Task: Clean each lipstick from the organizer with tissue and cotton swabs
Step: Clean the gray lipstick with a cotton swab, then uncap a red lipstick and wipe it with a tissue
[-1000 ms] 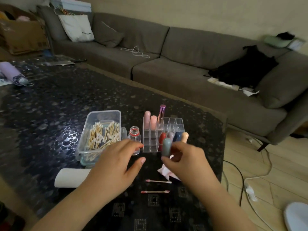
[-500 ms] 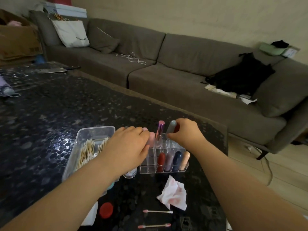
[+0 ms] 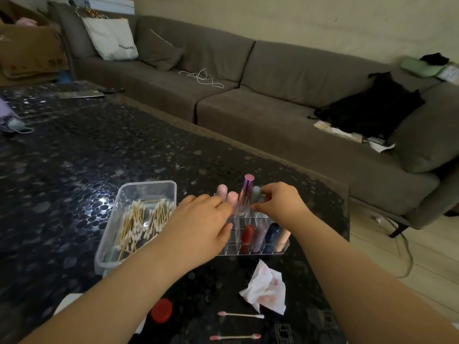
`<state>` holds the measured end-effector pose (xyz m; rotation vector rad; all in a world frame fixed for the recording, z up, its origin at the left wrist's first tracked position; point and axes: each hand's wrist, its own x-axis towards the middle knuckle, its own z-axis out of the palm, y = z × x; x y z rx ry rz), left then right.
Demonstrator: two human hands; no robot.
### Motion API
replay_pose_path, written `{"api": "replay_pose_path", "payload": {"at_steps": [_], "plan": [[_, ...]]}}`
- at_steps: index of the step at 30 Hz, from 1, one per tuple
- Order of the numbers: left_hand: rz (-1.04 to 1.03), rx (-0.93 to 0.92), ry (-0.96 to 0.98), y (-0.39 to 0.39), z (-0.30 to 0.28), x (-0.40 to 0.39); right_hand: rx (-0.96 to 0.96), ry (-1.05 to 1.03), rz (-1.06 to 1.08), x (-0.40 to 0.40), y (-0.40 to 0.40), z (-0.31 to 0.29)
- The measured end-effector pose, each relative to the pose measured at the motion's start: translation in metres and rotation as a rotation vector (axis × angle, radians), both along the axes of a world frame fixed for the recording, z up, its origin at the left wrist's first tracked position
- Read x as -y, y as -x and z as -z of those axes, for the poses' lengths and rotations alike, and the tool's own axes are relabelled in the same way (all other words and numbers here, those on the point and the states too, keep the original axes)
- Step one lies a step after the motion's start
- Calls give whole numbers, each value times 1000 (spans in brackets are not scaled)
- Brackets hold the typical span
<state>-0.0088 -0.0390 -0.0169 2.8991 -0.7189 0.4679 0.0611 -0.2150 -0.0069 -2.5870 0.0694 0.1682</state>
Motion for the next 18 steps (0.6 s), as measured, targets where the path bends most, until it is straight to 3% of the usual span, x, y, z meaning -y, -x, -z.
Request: {"api": "replay_pose_path", "payload": {"at_steps": [9, 15, 18], "plan": [[32, -9, 17, 9, -5, 2, 169, 46, -56, 10, 38, -15], [115, 1, 83, 20, -2, 7, 186, 260, -332, 8, 74, -11], [165, 21, 128, 29, 2, 8, 189, 387, -368, -2, 75, -6]]}}
